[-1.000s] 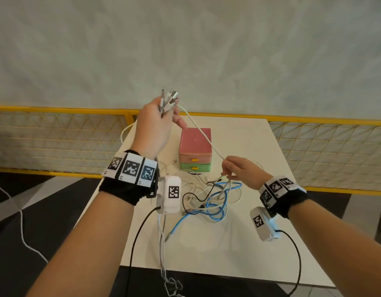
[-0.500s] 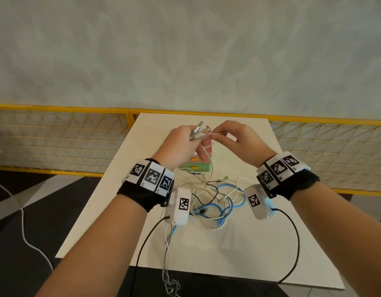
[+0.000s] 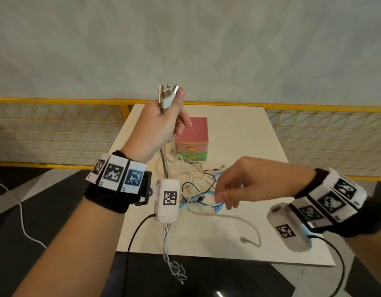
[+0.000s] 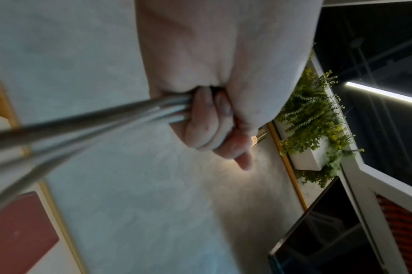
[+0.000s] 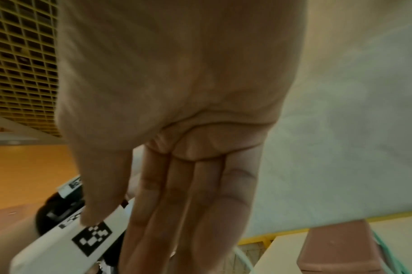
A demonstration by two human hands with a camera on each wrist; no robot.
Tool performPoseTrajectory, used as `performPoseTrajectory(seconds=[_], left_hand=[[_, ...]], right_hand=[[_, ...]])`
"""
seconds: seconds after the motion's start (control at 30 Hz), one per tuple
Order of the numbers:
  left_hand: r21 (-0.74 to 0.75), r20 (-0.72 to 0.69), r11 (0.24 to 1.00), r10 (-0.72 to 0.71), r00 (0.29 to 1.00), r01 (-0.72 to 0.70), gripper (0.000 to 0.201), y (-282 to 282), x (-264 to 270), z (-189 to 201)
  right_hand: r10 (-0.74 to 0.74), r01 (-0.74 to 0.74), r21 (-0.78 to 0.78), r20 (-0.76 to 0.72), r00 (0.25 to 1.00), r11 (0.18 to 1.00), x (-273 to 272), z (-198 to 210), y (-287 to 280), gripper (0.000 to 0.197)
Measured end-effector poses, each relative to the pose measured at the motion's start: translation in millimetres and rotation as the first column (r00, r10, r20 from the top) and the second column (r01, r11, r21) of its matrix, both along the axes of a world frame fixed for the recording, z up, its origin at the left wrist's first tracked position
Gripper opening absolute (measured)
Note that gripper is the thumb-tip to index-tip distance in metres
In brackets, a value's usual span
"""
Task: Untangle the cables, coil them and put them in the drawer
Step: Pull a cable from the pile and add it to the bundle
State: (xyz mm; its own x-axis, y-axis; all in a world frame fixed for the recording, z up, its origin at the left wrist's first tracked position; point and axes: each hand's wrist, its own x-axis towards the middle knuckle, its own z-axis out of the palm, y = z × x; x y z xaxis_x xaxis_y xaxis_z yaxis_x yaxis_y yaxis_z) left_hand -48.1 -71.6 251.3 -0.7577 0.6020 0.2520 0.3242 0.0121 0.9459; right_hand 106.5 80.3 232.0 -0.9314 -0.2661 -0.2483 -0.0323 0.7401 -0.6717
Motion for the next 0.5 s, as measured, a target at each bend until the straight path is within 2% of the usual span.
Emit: performPoseTrajectory(seconds=[0.03,0.1,0.17,0.2,0.27,0.37,0.5], left_hand=[[-0.001,0.019,0.999,-0.054,0.998,0.054,0.063,-1.4,5.7,2.1],[-0.016,-0.003,0.987,-0.162,0.987,0.162,0.063,-4.1,17.1,5.6],[-0.06,-0.073,0.97,-0.238,0.969,0.234,0.062,-5.6,27.3,8.1],[-0.095,-0.105,0.963,-0.26,0.96,0.25,0.061,-5.5,31.8,8.8],[-0.17,-0.126,0.944,-0.304,0.944,0.281,0.062,-2.9,40.9,9.3],[-0.224,-0.114,0.916,-0.363,0.925,0.332,0.065,0.2,52.1,5.8],[-0.186,-0.061,0.932,-0.326,0.944,0.31,0.063,-1.0,60.1,3.4]], right_hand=[[0.004,-0.004,0.024,-0.031,1.0,1.0,3.1,-0.1,-2.6,0.023],[-0.041,0.062,0.093,-0.208,0.977,0.994,4.0,-2.2,-5.5,0.028],[-0.118,0.167,0.089,-0.404,0.907,0.982,1.5,-5.9,-6.9,0.028],[-0.163,0.202,0.041,-0.45,0.878,0.979,0.1,-7.6,-9.4,0.027],[-0.204,0.185,-0.086,-0.464,0.862,0.979,-2.8,-9.3,-18.7,0.028],[-0.189,0.086,-0.243,-0.442,0.877,0.966,-5.0,-9.7,-39.2,0.026],[-0.291,0.14,-0.458,-0.277,0.916,0.878,-1.8,-12.8,-59.8,0.023]])
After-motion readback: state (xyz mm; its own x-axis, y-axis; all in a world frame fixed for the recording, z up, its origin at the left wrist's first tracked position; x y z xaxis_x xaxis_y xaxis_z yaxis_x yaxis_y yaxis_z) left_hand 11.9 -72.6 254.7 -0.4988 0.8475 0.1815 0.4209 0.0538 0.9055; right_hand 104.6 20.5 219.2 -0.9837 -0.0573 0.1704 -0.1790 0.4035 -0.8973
